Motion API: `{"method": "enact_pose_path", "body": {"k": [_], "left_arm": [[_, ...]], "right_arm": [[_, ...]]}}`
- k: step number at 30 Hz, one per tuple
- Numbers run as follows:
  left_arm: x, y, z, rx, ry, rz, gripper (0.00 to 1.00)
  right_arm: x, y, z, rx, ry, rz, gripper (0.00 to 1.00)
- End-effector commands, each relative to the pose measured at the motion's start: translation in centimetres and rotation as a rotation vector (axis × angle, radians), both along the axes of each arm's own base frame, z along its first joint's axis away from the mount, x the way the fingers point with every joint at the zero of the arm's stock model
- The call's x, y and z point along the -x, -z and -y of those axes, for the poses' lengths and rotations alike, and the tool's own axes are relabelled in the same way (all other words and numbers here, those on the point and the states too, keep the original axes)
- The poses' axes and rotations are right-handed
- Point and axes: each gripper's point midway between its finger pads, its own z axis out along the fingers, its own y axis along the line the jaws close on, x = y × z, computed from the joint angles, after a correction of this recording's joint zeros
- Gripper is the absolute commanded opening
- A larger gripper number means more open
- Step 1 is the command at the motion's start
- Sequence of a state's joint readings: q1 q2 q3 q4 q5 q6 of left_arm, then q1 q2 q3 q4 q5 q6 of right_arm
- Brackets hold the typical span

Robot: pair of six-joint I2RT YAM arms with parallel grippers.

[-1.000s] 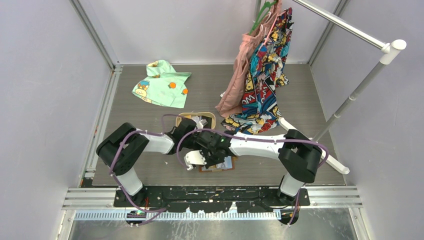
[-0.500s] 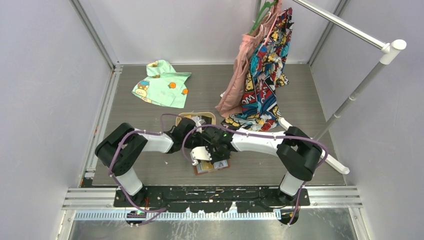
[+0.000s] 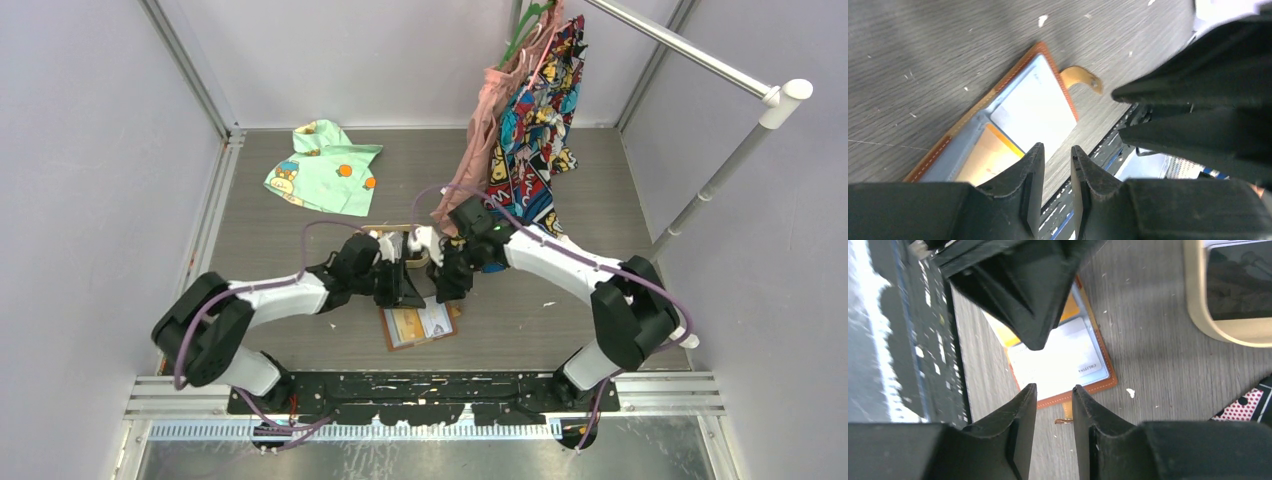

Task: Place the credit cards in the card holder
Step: Insert the credit card into the card holder, then turn over the card slot in the card holder.

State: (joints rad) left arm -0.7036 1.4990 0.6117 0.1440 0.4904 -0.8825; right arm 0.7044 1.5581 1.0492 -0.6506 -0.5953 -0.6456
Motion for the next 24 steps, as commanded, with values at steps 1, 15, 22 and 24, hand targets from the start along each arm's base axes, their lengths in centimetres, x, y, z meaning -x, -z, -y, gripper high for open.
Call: {"method": "enact_pose_path", "body": {"k": [1, 15, 22, 24], "left_arm": [[-1.1, -3.3, -0.9, 0.022, -0.017, 0.182, 0.27], [0.2, -3.5, -5.3, 0.016, -0.169, 0.302, 0.22], [1.1, -1.7, -5.9, -0.007, -0.176, 0.259, 0.22], [1.1, -1.4, -6.0, -0.010, -0.180, 0.253, 0.23]], "right_arm": [[0.4, -4.5, -2.2, -0.255, 0.178, -0.259, 0.39], [-1.9, 1.0, -1.2, -0.071, 0.592, -0.534, 0.39], [-2.6, 3.1, 0.1, 0.031, 0.655, -0.527, 0.39], [-2.6, 3.3, 0.2, 0.040, 0.659, -0.533, 0.39]]}}
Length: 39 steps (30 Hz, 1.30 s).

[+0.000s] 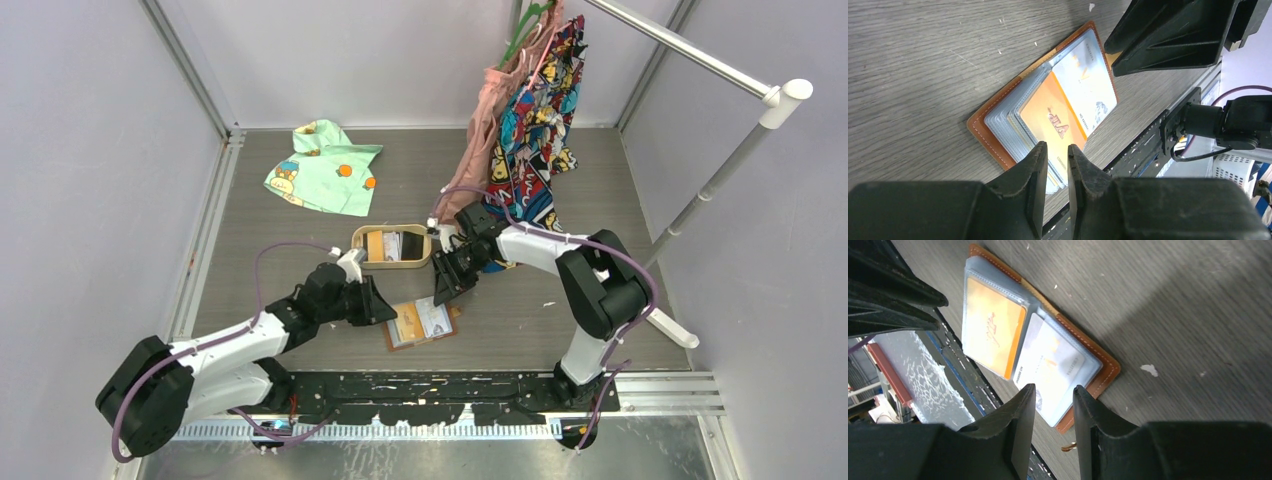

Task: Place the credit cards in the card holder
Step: Turn over the card slot in the card holder.

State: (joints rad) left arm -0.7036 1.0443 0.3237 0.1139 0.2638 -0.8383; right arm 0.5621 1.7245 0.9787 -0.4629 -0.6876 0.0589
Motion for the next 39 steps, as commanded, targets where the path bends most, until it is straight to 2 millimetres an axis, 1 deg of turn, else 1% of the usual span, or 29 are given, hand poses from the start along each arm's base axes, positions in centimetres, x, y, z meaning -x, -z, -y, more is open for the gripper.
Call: {"method": "enact_pose_path", "body": {"k": [1, 7, 12, 16, 20, 24, 28, 32, 36, 39], "left_arm": [[-0.6, -0.5, 0.1, 0.025, -0.027, 0.024, 0.23], [-0.5, 0.3, -0.1, 0.018, -0.038, 0.003, 0.24], [-0.4, 0.9, 0.2, 0.015, -0.032, -0.019, 0.24], [-0.4, 1.3, 0.5, 0.020, -0.020, -0.035, 0.24], [-0.4, 1.6, 0.7, 0.019, -0.014, -0.046, 0.24], [-0.4, 1.7, 0.7, 0.016, -0.013, -0.049, 0.24], [-0.3, 1.7, 0.5, 0.009, -0.017, -0.049, 0.24], [-0.4, 1.1, -0.3, -0.026, -0.029, -0.021, 0.24], [-0.6, -0.3, -1.3, -0.057, -0.052, 0.027, 0.26], [-0.7, -1.6, -1.1, -0.028, -0.052, 0.059, 0.28]], "right_arm": [[-1.4, -0.6, -0.1, 0.018, 0.026, 0.017, 0.39], [-1.2, 0.2, -0.1, 0.033, 0.025, -0.019, 0.40], [-1.1, 0.4, -0.3, 0.028, 0.020, -0.042, 0.40], [-0.6, -0.3, -0.8, -0.016, 0.006, -0.068, 0.39], [-0.2, -1.7, -1.6, -0.089, -0.010, -0.088, 0.35], [0.2, -2.8, -2.0, -0.152, -0.024, -0.109, 0.32], [0.5, -3.6, -2.4, -0.206, -0.036, -0.137, 0.32], [0.9, -4.1, -2.8, -0.253, -0.043, -0.179, 0.33], [1.2, -4.6, -3.2, -0.295, -0.049, -0.225, 0.34], [1.3, -5.0, -3.5, -0.323, -0.052, -0.242, 0.35]]}}
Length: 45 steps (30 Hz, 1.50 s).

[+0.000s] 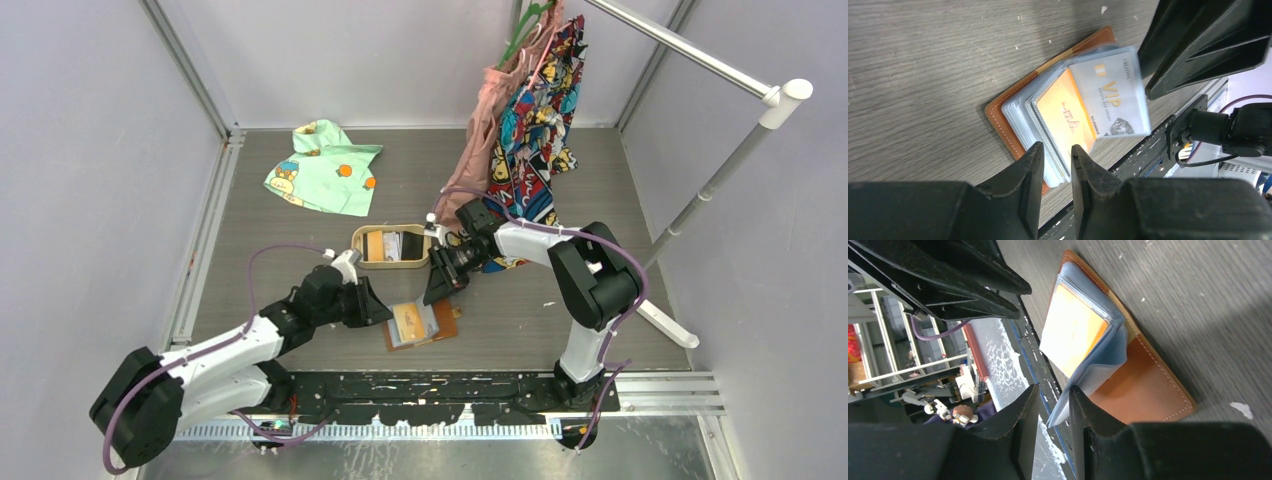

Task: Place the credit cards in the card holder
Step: Turn over the card slot in the card holder.

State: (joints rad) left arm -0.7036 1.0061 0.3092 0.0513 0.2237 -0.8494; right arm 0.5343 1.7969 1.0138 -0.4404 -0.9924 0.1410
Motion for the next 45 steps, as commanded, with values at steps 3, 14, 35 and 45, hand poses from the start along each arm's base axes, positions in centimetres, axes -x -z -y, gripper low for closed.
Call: {"method": "enact_pose_path", "body": {"k": [3, 14, 35, 45], "left_arm": [[-0.9, -3.4, 0.8, 0.064, 0.015, 0.090, 0.31], [-1.0, -4.5, 3.5, 0.210, 0.066, 0.071, 0.37], [-0.5, -4.2, 5.1, 0.259, 0.103, 0.052, 0.52], [-0.1, -3.6, 6.1, 0.231, 0.117, 0.040, 0.55]], "right_arm": [[0.0, -2.1, -1.2, -0.114, -0.011, -0.041, 0.36], [0.2, -1.9, -1.6, -0.142, -0.017, -0.100, 0.37], [0.8, -1.2, -1.9, -0.113, -0.039, -0.118, 0.16], [0.9, -0.8, -2.0, -0.089, -0.046, -0.108, 0.13]]}}
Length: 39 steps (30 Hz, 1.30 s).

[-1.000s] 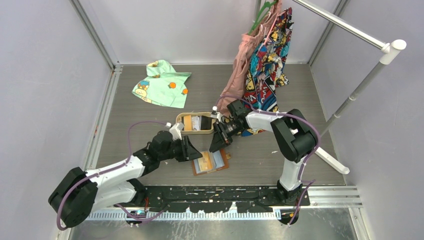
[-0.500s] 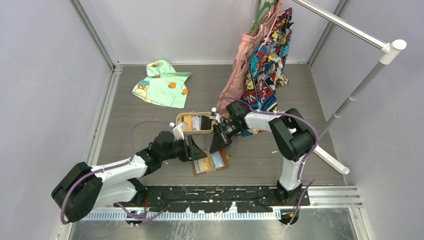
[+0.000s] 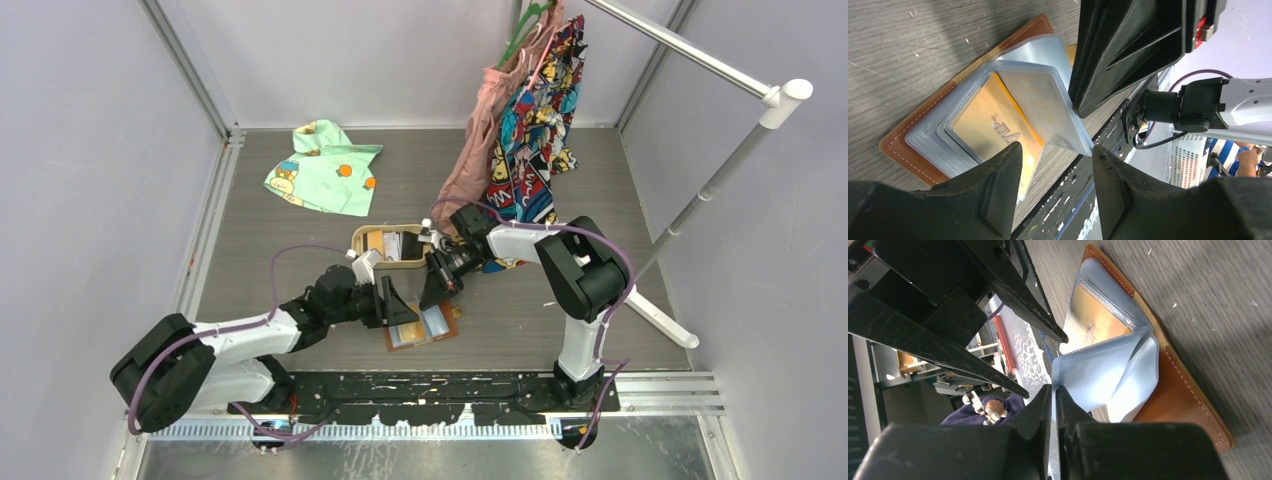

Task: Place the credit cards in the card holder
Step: Turn over the card slot in the card holder.

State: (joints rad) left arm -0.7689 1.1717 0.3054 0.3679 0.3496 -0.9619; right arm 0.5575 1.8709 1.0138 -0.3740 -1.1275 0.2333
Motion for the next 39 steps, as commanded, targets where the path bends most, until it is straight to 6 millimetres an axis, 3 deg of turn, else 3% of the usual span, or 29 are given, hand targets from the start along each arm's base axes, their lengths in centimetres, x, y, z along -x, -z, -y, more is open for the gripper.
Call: {"method": "enact_pose_path", "body": {"k": [1, 26, 39], "left_arm": [[-1.0, -1.5, 1.3, 0.034, -0.001, 0.057, 0.55], [-0.9, -0.7, 2.1, -0.084, 0.006, 0.053, 0.56], [-0.6, 0.8, 1.7, -0.160, 0.008, 0.027, 0.47]], "right_arm": [[-0.5, -0.5, -0.5, -0.013, -0.017, 0.043, 0.13], [-0.2, -0.1, -0.8, 0.014, -0.037, 0.063, 0.12], [-0.2, -0.1, -0.7, 0.015, -0.038, 0.066, 0.12]]}}
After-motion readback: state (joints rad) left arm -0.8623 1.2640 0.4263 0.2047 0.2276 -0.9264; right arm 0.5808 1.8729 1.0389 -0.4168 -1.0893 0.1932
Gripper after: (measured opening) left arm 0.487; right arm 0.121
